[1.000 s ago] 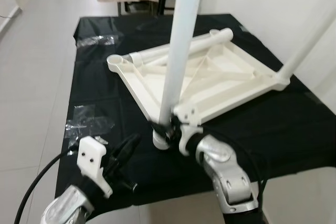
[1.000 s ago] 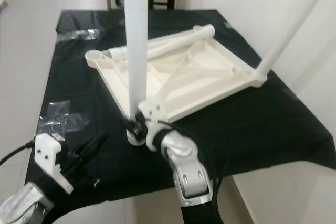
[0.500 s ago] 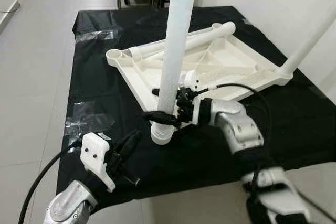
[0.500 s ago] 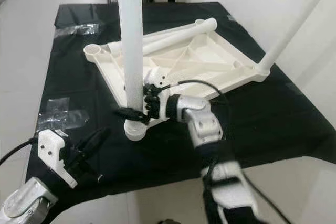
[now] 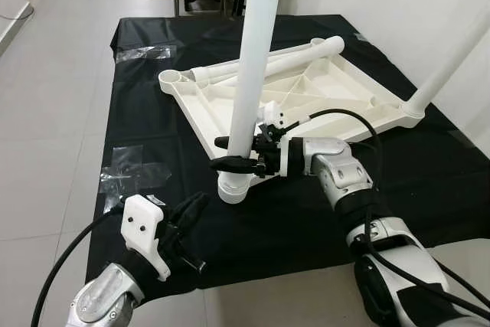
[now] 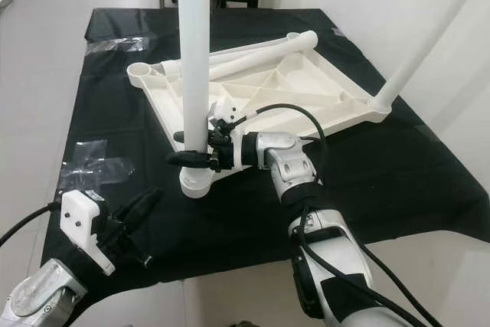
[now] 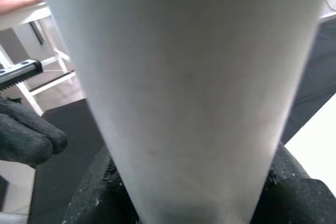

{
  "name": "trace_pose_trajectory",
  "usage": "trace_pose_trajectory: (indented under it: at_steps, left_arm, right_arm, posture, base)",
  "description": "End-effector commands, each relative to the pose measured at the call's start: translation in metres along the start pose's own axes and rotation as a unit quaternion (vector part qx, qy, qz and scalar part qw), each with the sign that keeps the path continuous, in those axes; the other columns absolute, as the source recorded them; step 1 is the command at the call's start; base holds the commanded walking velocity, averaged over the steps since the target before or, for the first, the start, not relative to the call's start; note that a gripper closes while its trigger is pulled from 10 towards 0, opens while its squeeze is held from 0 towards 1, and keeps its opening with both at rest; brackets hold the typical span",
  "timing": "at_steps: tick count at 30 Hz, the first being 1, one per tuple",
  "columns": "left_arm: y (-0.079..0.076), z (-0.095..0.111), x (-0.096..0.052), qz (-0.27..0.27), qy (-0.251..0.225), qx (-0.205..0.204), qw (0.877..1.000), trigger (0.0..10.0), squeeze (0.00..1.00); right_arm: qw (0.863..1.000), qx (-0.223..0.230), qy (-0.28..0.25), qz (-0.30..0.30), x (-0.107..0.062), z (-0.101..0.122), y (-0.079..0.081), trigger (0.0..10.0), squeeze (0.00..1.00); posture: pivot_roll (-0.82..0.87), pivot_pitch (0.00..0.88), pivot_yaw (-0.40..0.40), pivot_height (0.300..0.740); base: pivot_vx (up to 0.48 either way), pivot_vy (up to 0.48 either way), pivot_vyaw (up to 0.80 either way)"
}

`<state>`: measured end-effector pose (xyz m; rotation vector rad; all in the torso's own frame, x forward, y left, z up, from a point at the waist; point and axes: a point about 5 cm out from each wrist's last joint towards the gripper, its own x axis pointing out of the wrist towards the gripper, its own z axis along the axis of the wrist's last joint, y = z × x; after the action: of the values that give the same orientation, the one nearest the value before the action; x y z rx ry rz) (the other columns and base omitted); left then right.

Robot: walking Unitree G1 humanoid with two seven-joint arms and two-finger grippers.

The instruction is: Building children table

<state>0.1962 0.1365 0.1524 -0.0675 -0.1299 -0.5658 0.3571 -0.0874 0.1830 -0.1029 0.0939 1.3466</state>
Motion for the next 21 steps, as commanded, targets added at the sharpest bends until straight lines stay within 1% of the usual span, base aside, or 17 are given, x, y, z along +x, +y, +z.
trace_pose_trajectory:
  at_steps: [1, 2, 3, 4, 5, 6, 7, 8, 9, 10, 11, 15, 17, 18, 19, 20, 21]
  left_arm:
    - [-0.002, -0.003, -0.001, 0.002, 0.005, -0.003, 1.0, 10.0, 0.0]
    - [-0.003, -0.003, -0.002, 0.002, 0.004, -0.003, 1.0, 10.0, 0.0]
    - [-0.002, -0.002, -0.003, 0.003, 0.004, -0.003, 1.0, 10.0, 0.0]
    - [-0.002, -0.002, -0.003, 0.003, 0.004, -0.003, 1.0, 10.0, 0.0]
    - [-0.002, -0.002, -0.004, 0.003, 0.004, -0.003, 1.0, 10.0, 0.0]
    - [-0.002, -0.001, -0.005, 0.003, 0.003, -0.002, 1.0, 10.0, 0.0]
    - [-0.001, 0.0, -0.005, 0.004, 0.003, -0.003, 1.0, 10.0, 0.0]
    - [-0.001, 0.0, -0.005, 0.004, 0.003, -0.003, 1.0, 10.0, 0.0]
    - [0.0, 0.0, -0.005, 0.004, 0.002, -0.003, 1.0, 10.0, 0.0]
    - [0.0, 0.0, -0.005, 0.004, 0.002, -0.003, 1.0, 10.0, 0.0]
    - [0.0, -0.001, -0.004, 0.004, 0.003, -0.003, 1.0, 10.0, 0.0]
    - [0.0, -0.002, -0.002, 0.002, 0.003, -0.003, 1.0, 10.0, 0.0]
    - [0.0, -0.002, -0.001, 0.001, 0.002, -0.003, 1.0, 10.0, 0.0]
    - [0.0, -0.003, 0.0, 0.003, 0.001, -0.001, 1.0, 10.0, 0.0]
    - [0.0, -0.003, 0.0, 0.003, 0.001, -0.001, 1.0, 10.0, 0.0]
    - [0.0, -0.003, 0.001, 0.006, 0.0, 0.001, 1.0, 10.0, 0.0]
    - [0.0, -0.003, 0.002, 0.009, -0.002, 0.002, 1.0, 10.0, 0.0]
  right_arm:
    - [0.999, 0.009, 0.0, -0.031, -0.01, -0.011, 0.0, 0.0, 0.0]
    - [0.999, 0.008, 0.004, -0.05, -0.014, -0.018, 0.006, 0.0, 0.0]
    - [0.994, 0.017, 0.002, -0.105, -0.011, -0.027, 0.016, 0.0, 0.0]
    - [0.994, 0.017, 0.002, -0.105, -0.011, -0.027, 0.016, 0.0, 0.0]
    - [0.989, 0.025, -0.001, -0.145, -0.01, -0.032, 0.023, 0.0, 0.0]
    - [0.952, 0.064, -0.039, -0.298, -0.003, -0.031, 0.027, 0.0, 0.0]
    - [0.929, 0.094, -0.031, -0.356, 0.006, -0.039, 0.046, 0.0, 0.0]
    - [0.929, 0.094, -0.031, -0.356, 0.006, -0.039, 0.046, 0.0, 0.0]
    - [0.916, 0.11, -0.026, -0.385, 0.011, -0.043, 0.058, 0.0, 0.0]
    - [0.922, 0.095, -0.021, -0.376, 0.019, -0.043, 0.066, 0.0, 0.0]
    - [0.93, 0.082, -0.022, -0.357, 0.024, -0.042, 0.065, 0.0, 0.0]
    - [0.933, 0.06, -0.032, -0.355, 0.026, -0.039, 0.052, 0.0, 0.0]
    - [0.932, 0.067, -0.036, -0.354, 0.028, -0.038, 0.045, 0.0, 0.0]
    - [0.934, 0.059, -0.032, -0.352, 0.03, -0.036, 0.039, 9.1, 0.0]
    - [0.934, 0.059, -0.032, -0.352, 0.03, -0.036, 0.039, 9.1, 0.0]
    - [0.939, 0.056, -0.037, -0.338, 0.033, -0.033, 0.036, 10.0, 0.0]
    - [0.948, 0.056, -0.043, -0.309, 0.036, -0.028, 0.034, 10.0, 1.0]
  posture:
    - [0.15, 0.095, -0.122, 0.74]
    - [0.14, 0.104, -0.128, 0.74]
    - [0.13, 0.109, -0.133, 0.74]
    - [0.13, 0.109, -0.133, 0.74]
    - [0.13, 0.109, -0.133, 0.74]
    - [0.13, 0.117, -0.132, 0.74]
    - [0.12, 0.127, -0.123, 0.74]
    - [0.12, 0.127, -0.123, 0.74]
    - [0.11, 0.124, -0.118, 0.74]
    - [0.12, 0.117, -0.114, 0.74]
    - [0.12, 0.107, -0.114, 0.74]
    - [0.13, 0.102, -0.128, 0.74]
    - [0.13, 0.1, -0.136, 0.74]
    - [0.13, 0.099, -0.138, 0.74]
    - [0.13, 0.099, -0.138, 0.74]
    - [0.13, 0.095, -0.141, 0.74]
    - [0.13, 0.092, -0.144, 0.74]
  base:
    - [0.0, 0.0, 0.0]
    - [0.0, 0.0, 0.0]
    - [0.0, 0.0, 0.0]
    - [0.0, 0.0, 0.0]
    - [0.0, 0.0, 0.0]
    - [0.0, 0.0, 0.0]
    - [0.0, 0.0, 0.0]
    - [0.0, 0.0, 0.0]
    - [0.0, 0.0, 0.0]
    - [0.0, 0.0, 0.0]
    - [0.0, 0.0, 0.0]
    - [0.0, 0.0, 0.0]
    - [0.0, 0.0, 0.0]
    - [0.0, 0.0, 0.0]
    - [0.0, 0.0, 0.0]
    - [0.0, 0.0, 0.0]
    - [0.0, 0.0, 0.0]
